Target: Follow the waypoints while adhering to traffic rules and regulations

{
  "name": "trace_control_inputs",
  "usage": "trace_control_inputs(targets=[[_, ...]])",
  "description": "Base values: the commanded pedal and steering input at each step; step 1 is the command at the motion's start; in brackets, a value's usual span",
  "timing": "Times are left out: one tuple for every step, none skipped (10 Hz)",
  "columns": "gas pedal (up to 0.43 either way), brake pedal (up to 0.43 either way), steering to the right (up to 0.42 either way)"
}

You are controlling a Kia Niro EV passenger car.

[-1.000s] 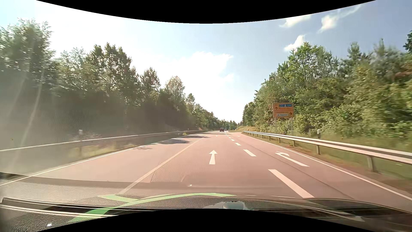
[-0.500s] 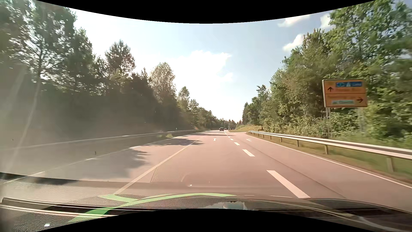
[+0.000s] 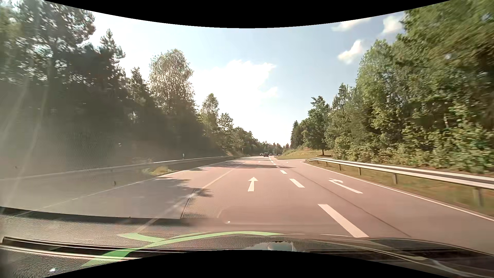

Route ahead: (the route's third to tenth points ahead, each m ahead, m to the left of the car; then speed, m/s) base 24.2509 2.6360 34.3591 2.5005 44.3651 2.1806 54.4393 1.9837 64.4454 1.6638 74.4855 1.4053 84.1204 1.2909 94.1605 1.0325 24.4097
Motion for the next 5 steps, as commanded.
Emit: trace_control_inputs(targets=[[0.311, 0.000, 0.001], [0.319, 0.000, 0.001], [0.319, 0.000, 0.001], [0.319, 0.000, 0.001], [0.319, 0.000, 0.001]])
